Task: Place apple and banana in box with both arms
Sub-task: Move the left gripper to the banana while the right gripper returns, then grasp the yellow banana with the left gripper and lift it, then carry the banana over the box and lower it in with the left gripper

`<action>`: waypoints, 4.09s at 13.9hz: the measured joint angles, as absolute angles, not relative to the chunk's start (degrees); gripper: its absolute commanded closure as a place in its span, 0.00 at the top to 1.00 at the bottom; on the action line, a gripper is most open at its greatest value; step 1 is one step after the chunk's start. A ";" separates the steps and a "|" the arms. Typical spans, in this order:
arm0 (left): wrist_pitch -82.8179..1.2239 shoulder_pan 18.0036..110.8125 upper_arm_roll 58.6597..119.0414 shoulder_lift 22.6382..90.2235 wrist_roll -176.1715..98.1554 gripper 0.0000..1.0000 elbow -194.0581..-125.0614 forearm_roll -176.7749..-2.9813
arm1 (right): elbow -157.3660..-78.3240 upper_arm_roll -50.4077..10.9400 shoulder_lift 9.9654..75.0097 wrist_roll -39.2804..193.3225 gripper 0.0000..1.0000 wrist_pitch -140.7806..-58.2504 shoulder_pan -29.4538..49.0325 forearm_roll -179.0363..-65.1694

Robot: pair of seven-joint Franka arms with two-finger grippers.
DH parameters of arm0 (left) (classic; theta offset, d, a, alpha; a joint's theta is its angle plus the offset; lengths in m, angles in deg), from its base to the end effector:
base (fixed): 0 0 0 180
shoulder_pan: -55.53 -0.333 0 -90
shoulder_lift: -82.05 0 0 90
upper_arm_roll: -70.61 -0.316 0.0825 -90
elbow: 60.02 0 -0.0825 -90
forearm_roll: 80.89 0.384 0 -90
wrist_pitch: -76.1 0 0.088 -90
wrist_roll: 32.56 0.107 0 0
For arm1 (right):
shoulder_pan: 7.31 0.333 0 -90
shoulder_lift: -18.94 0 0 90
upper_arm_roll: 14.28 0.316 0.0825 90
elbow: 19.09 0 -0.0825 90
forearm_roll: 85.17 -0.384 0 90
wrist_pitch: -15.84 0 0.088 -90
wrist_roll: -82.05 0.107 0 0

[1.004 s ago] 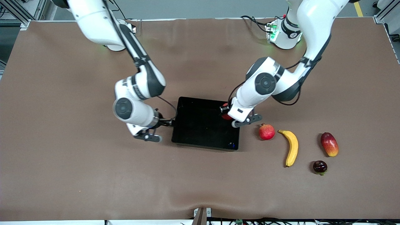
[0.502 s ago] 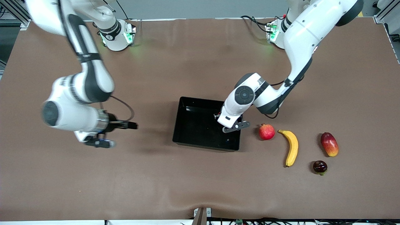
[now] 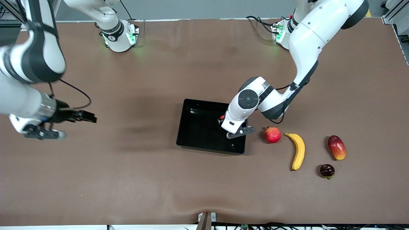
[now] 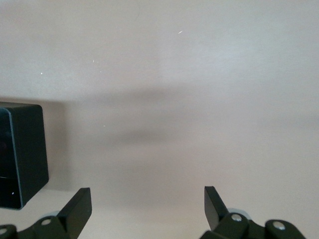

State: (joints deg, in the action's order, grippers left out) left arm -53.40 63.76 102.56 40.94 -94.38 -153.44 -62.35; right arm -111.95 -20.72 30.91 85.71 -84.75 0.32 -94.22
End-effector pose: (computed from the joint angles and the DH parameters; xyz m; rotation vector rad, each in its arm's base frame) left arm 0.5640 -0.3978 0.2504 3.0158 0.4426 -0.0885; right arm 0.6179 0.0321 0.4948 -3.0095 0.1148 0.1173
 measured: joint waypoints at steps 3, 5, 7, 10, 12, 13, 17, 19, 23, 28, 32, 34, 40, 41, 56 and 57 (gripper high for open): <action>-40.02 62.69 102.54 46.91 -94.68 1.00 -145.87 -63.19 | -109.99 -20.71 27.77 84.94 1.00 -79.60 -2.17 -92.37; -33.05 59.53 102.59 50.62 -93.81 1.00 -142.00 -64.58 | -106.92 -20.59 27.10 84.82 1.00 -74.55 -2.94 -90.56; -30.76 54.86 102.54 53.58 -88.85 1.00 -141.23 -66.68 | -104.94 -20.38 25.57 84.82 1.00 -71.70 -3.42 -89.59; -27.97 47.77 102.36 54.24 -77.92 1.00 -141.92 -67.69 | -104.83 -19.97 22.00 84.74 1.00 -69.56 -3.92 -89.33; -28.17 43.75 102.18 53.49 -71.31 1.00 -143.94 -67.42 | -105.98 -19.74 20.14 83.72 1.00 -69.39 -4.34 -89.23; -28.94 42.60 102.10 52.91 -68.97 1.00 -144.88 -66.60 | -106.61 -19.49 19.42 82.84 1.00 -69.40 -4.72 -89.15; -36.54 39.55 101.72 49.26 -64.06 0.91 -149.28 -61.63 | -107.27 -18.89 18.45 78.94 1.00 -69.33 -5.77 -88.08; -43.64 37.11 101.63 45.96 -62.89 0.83 -152.68 -59.00 | -107.35 -18.85 18.42 77.76 1.00 -68.26 -6.27 -87.96; -50.37 35.25 101.58 38.94 -62.75 0.52 -154.43 -53.32 | -107.15 -18.40 18.08 77.60 1.00 -67.31 -6.34 -87.92; -51.78 34.59 101.70 37.16 -62.75 0.00 -154.26 -53.01 | -106.61 -18.40 17.77 77.65 1.00 -64.65 -6.39 -87.93; -47.34 34.54 104.92 40.94 -62.82 0.00 -153.15 -52.99 | -106.56 -18.47 17.77 77.65 1.00 -64.64 -6.48 -87.94; -42.14 34.63 109.04 45.23 -63.58 0.00 -152.30 -53.59 | -106.41 -18.46 17.77 77.65 1.00 -64.86 -6.50 -87.96; -36.36 42.05 116.29 50.05 -76.97 0.00 -148.46 -59.68 | -105.96 -18.49 17.77 77.66 1.00 -64.88 -6.54 -87.98; -36.36 45.33 116.20 49.39 -79.20 0.00 -147.98 -59.73 | -105.91 -18.48 17.77 77.66 1.00 -64.88 -6.54 -87.98; -45.38 81.89 95.66 33.66 -92.19 0.00 -135.13 -59.73 | -105.88 -18.73 17.79 78.12 1.00 -68.27 -6.75 -87.95; -46.63 82.52 95.62 32.35 -92.26 0.00 -134.42 -59.73 | -105.80 -18.73 17.79 79.07 1.00 -68.74 -6.75 -87.95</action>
State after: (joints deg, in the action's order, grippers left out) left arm -46.63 82.52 95.62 32.35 -92.26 -134.42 -59.73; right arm -105.80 -18.73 17.79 79.07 -68.74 -6.75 -87.95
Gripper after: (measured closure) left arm 0.612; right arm 0.000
